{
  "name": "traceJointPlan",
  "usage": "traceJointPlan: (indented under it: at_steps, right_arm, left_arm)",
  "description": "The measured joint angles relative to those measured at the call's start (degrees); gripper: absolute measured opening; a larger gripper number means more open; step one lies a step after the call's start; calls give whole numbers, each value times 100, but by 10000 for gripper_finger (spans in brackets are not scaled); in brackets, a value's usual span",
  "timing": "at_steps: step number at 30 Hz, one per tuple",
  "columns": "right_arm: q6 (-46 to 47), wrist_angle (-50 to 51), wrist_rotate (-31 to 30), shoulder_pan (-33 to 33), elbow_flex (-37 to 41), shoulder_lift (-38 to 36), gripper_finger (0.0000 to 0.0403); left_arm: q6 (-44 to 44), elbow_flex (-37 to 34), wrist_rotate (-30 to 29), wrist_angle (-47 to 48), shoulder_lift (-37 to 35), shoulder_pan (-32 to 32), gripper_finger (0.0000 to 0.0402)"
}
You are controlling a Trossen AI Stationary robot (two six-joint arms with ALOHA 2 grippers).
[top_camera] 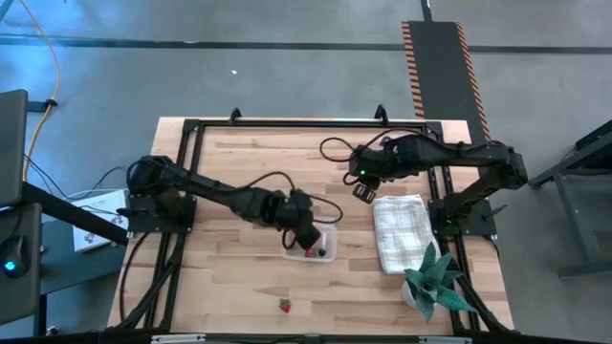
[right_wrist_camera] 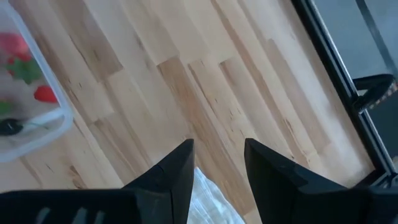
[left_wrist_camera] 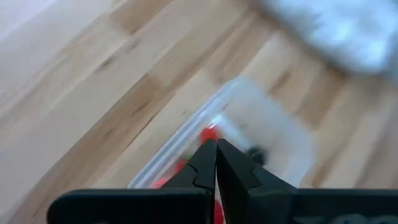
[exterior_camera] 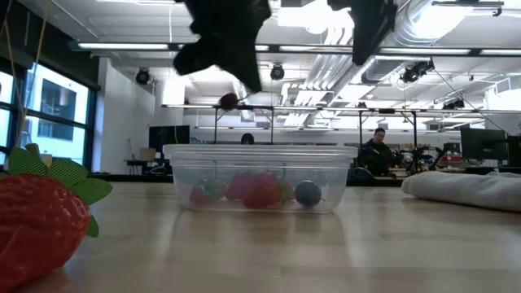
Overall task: Pick and placing Produce into tupperware
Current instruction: Put the cherry into the bin
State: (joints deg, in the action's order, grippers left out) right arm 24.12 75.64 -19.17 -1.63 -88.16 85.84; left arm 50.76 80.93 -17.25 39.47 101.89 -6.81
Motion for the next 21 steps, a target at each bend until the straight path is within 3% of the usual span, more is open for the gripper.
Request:
traceJointPlan:
  at_steps: [6, 11, 21]
  right_arm:
    - [390, -13, -200, 0, 0, -314, 133]
    - [571, -25, -242, 0, 0, -424, 133]
    - [653, -36, -240, 0, 0, -411, 133]
  left_arm:
    - [-482, 19, 468, -669, 461, 79, 0]
    - [-601, 8, 791, -602, 762, 79, 0]
    - [-718, 11, 907, -598, 809, 81, 7]
